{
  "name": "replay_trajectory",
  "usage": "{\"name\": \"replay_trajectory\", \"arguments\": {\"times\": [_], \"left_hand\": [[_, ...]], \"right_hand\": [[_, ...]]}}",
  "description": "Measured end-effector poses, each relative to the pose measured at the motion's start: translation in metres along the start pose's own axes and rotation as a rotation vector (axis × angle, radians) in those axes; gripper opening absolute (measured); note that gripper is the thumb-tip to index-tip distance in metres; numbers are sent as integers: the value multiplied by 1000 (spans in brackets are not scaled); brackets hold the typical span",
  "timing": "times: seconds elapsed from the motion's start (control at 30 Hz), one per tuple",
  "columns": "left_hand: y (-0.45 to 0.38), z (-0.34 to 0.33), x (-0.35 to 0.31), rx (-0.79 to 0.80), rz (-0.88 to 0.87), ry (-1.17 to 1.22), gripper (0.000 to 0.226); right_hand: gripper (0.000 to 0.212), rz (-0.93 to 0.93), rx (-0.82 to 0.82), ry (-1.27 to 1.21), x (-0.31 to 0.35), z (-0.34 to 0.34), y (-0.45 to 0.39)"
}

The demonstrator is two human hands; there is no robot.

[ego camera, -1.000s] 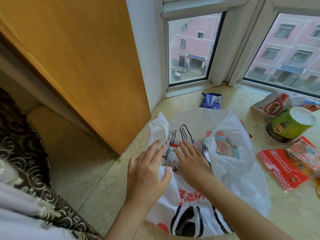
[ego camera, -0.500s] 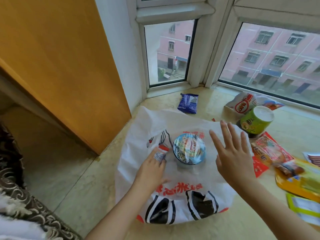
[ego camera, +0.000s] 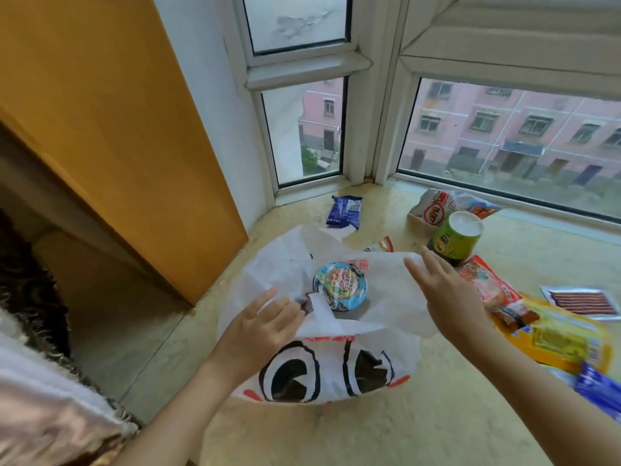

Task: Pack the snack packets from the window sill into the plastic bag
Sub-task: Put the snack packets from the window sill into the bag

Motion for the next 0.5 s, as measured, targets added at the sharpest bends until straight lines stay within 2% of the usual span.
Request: {"name": "replay_trajectory", "arguments": {"times": [0.13,0.3,0.43,0.5], "left_hand": [[-19,31,5,-47,-72,22,35],[-46,86,16,-79,-22,4,32],[-66,131,33,-111,46,-82,35],[-71,148,33,-96,22,-70,35]], "right_hand": [[61,101,-127,-87,9,43,-7],[61,176,-289,-194,26,105,-21],[56,103,-498,-401,28,159,-42],[54,63,-606,-511,26,185,-47]]}}
Point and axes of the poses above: each hand's wrist, its own y-axis away from the middle knuckle, its own z-axis out of the back of the hand, x = y × z, the point moved 1 cm from there along -y, towards the middle knuckle, and after that the axes turned 9 degrees about -x, right-handed, at the moved point
